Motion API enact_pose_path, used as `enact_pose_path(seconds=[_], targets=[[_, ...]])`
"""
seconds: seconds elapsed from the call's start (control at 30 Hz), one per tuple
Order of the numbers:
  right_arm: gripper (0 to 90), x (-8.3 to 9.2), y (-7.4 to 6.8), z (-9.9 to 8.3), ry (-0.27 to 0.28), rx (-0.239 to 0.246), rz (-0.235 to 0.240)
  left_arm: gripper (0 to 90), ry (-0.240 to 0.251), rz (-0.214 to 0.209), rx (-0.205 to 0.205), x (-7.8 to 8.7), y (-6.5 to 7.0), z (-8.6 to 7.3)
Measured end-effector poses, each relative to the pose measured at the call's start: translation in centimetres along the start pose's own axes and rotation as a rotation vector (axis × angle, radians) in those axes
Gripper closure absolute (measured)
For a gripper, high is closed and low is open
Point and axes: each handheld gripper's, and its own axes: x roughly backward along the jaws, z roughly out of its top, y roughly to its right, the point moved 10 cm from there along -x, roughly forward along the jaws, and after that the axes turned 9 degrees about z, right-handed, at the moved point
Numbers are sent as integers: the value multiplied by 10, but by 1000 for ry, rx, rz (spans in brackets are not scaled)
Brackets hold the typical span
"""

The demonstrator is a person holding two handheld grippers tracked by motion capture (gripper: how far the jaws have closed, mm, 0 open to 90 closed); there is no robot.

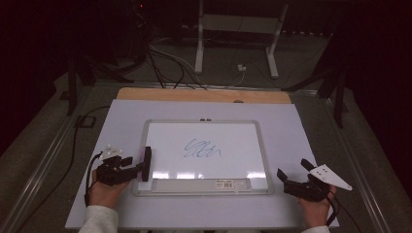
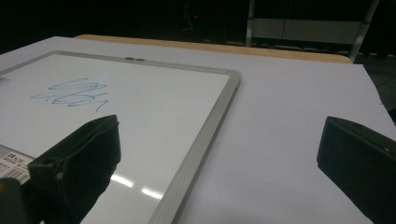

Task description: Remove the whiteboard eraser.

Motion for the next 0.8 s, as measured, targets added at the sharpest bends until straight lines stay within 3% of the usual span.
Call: enact_pose_path(seconds=[0.43,0.6,0.7,0.8], targets=[[2,0,0,1,5,-1,2,410,-37,-57,7,-11,21,-1],[2,1,0,1,9,-3,2,406,-64,-49,-15,-15,25,-6],[2,1,-1,2,9,4,4,406,-55,-53,1,-14,24,-7],[2,0,-1,2,7,4,4,397,-71,-45,-12,-15,23,-10]])
